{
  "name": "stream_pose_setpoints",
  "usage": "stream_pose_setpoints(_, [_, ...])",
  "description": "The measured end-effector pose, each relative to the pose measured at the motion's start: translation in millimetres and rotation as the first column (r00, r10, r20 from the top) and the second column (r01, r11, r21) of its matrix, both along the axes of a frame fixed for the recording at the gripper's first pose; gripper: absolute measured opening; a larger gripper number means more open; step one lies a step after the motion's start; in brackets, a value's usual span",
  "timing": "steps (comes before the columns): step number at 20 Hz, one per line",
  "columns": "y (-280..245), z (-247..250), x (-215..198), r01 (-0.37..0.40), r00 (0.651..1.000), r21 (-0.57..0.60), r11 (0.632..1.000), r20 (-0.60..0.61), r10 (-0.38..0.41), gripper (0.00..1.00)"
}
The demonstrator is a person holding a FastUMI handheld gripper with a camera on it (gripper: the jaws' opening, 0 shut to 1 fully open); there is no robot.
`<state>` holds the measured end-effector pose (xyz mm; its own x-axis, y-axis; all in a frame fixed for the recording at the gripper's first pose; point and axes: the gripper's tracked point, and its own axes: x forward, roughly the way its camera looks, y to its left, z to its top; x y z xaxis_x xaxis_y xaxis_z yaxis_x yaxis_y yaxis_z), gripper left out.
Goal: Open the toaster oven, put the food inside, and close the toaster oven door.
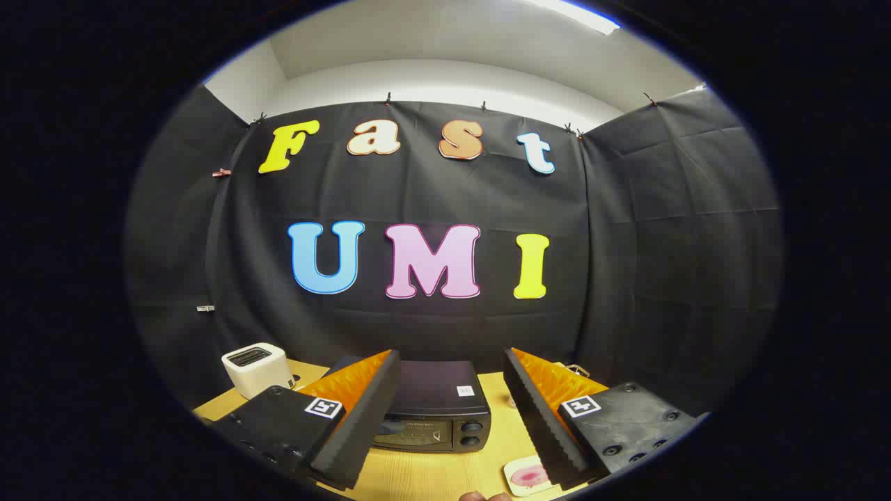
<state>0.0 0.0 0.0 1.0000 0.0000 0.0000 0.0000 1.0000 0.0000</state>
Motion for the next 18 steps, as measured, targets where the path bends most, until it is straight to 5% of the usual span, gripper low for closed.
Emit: stream_pose_setpoints(18, [17.0,-25.5,2.6,-0.004,0.997,0.015,1.0,-0.079,0.005,0.97])
